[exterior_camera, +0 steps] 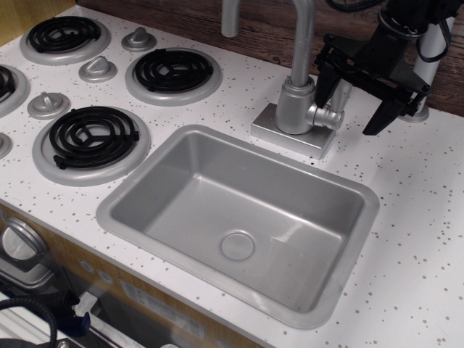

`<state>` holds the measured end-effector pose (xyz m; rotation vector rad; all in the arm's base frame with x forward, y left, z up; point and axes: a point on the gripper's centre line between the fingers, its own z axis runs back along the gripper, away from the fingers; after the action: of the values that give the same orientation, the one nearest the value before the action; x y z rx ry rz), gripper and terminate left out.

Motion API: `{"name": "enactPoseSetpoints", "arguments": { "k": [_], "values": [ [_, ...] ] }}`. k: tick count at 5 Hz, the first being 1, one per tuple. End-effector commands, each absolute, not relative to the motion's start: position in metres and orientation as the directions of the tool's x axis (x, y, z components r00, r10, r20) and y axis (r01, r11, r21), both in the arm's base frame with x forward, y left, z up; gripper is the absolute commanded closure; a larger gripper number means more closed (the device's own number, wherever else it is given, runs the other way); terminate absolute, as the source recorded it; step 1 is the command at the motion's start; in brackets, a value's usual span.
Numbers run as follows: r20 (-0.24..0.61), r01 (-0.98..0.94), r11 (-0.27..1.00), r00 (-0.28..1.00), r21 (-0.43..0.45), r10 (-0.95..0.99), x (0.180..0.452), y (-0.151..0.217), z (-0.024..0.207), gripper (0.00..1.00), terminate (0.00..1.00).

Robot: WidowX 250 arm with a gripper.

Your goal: Lever vertical to front

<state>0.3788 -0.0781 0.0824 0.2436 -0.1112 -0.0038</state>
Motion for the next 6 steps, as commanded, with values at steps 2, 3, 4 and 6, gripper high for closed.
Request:
{"name": "enactPoseSetpoints", "arguments": {
  "k": [2,3,4,6],
  "values": [
    [0.143,0.002,0.967,0.989,0.254,-0.039,0.386,-0.072,0.092,0.00,0.00],
    [0.177,-0.023,0.964,0.984,0.265,-0.025,0.394,-0.067,0.102,0.00,0.00],
    [0.235,-0.038,0.954,0.971,0.296,-0.034,0.399,-0.065,0.110,0.00,0.00],
    [0.259,-0.016,0.956,0.964,0.292,-0.063,0.420,-0.062,0.116,0.00,0.00]
  ]
}}
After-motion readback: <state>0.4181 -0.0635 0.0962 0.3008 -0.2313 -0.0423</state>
